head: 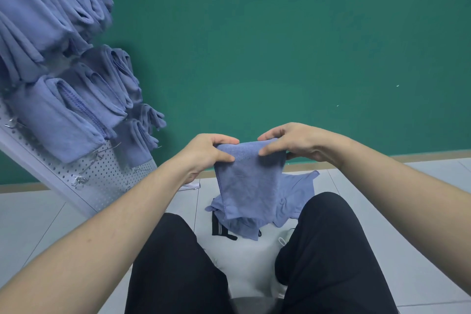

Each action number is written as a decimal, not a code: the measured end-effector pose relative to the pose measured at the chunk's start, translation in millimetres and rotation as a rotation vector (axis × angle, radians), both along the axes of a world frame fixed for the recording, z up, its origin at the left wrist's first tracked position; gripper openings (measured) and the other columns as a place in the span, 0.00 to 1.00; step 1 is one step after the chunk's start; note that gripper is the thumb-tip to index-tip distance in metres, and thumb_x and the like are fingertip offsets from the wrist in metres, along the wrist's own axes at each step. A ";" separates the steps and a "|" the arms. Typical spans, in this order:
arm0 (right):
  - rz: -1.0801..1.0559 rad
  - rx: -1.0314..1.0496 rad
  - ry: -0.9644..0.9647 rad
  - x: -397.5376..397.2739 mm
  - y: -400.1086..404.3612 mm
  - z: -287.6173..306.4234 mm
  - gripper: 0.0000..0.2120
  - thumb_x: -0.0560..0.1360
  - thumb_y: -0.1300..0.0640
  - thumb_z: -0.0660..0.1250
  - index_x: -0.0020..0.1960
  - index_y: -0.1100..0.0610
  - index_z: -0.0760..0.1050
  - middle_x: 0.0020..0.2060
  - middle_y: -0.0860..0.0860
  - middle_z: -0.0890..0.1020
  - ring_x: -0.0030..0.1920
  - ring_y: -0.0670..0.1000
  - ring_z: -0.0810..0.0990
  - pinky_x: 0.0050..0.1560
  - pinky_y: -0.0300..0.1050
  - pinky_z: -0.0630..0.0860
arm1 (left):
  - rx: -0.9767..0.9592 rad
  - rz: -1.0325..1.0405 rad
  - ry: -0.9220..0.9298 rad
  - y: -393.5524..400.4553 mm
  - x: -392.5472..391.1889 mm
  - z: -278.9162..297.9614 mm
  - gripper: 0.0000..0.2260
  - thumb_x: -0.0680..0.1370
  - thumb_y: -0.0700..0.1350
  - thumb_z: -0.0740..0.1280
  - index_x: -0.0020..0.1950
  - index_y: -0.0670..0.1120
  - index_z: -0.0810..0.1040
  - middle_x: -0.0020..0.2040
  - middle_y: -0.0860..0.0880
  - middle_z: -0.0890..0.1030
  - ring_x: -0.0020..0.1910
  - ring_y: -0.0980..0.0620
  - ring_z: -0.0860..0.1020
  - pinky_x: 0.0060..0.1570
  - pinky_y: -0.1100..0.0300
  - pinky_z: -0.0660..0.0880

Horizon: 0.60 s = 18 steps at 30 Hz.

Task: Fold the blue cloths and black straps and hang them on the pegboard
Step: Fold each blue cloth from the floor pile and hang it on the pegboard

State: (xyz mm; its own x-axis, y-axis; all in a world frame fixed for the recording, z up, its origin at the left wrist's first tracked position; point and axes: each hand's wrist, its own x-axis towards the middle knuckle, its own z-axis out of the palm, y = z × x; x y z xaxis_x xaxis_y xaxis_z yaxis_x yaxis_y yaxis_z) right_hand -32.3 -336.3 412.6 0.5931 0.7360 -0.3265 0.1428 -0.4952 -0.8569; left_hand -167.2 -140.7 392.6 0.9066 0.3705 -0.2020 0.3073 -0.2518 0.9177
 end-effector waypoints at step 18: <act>-0.018 -0.100 -0.288 2.6 -3.3 -4.8 0.09 0.70 0.58 0.78 0.50 0.54 0.85 0.46 0.51 0.87 0.45 0.49 0.85 0.50 0.40 0.82 | -0.028 -0.058 0.033 2.9 -2.1 0.2 0.11 0.77 0.33 0.69 0.55 0.44 0.85 0.49 0.47 0.87 0.45 0.53 0.83 0.47 0.63 0.80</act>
State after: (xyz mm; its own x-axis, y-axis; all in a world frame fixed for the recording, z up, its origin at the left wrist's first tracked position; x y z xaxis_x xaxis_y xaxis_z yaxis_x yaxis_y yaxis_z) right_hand -29.7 -339.6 407.8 0.6845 0.6971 -0.2134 0.3634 -0.5800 -0.7291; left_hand -169.3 -137.7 392.8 0.9191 0.3109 -0.2422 0.3235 -0.2442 0.9141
